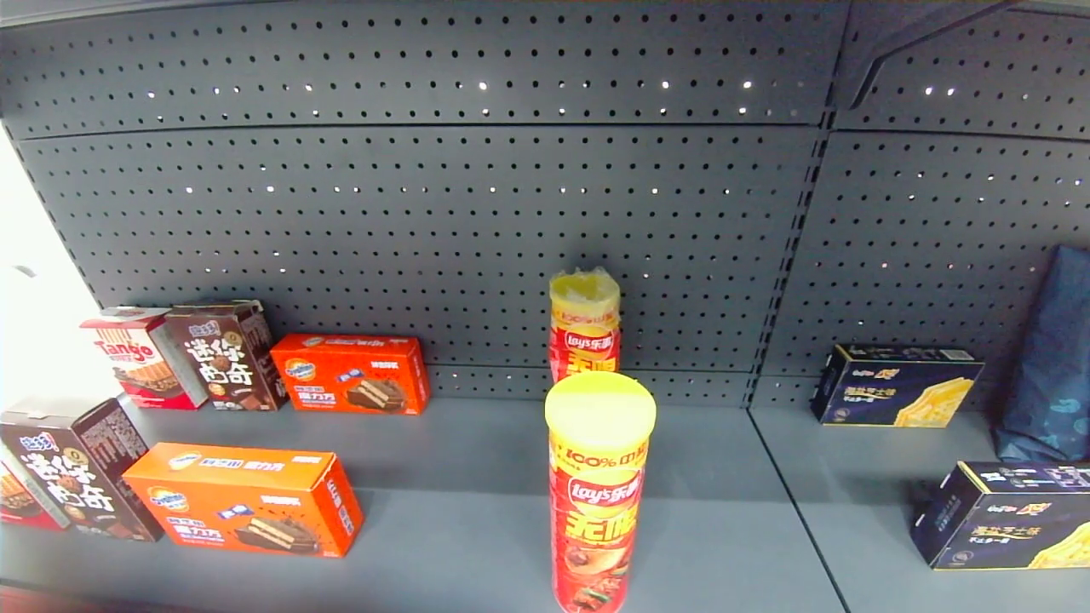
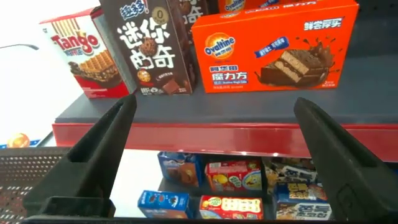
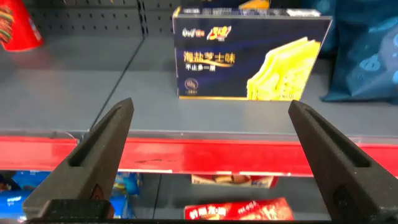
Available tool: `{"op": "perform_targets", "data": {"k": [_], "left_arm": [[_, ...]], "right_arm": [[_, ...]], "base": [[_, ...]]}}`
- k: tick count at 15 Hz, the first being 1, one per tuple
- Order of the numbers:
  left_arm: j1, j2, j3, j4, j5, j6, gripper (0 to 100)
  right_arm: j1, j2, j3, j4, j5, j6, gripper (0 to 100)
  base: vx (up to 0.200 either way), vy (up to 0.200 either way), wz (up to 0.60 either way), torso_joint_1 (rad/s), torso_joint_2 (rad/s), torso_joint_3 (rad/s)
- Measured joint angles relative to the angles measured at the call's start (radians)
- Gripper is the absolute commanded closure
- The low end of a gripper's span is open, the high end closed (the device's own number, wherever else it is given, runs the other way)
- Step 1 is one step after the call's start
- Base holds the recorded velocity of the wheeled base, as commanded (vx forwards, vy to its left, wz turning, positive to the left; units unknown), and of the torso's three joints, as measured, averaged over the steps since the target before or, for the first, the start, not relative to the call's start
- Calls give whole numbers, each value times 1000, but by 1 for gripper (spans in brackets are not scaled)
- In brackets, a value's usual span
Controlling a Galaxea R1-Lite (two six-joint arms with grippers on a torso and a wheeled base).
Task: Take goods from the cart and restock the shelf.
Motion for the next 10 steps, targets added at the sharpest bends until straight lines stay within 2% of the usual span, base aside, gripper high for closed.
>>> {"op": "perform_targets", "data": {"k": [2, 4, 6, 9, 10], "left_arm": [[-1, 0, 0, 5, -58, -24, 0], [-28, 0, 0, 12, -161, -26, 0], [-93, 1, 0, 14, -201, -27, 0], [-240, -14, 0, 19, -209, -33, 0], [-265, -29, -1, 24, -214, -42, 0]], "right_arm": [[1, -11, 0, 0, 0, 0, 0], [1, -15, 0, 0, 0, 0, 0], [1, -17, 0, -1, 0, 0, 0], [1, -18, 0, 0, 0, 0, 0], [1, -18, 0, -1, 0, 1, 0]], "base": [[0, 0, 0, 0, 0, 0], [0, 0, 0, 0, 0, 0], [0, 0, 0, 0, 0, 0], [0, 0, 0, 0, 0, 0], [0, 0, 0, 0, 0, 0]]}}
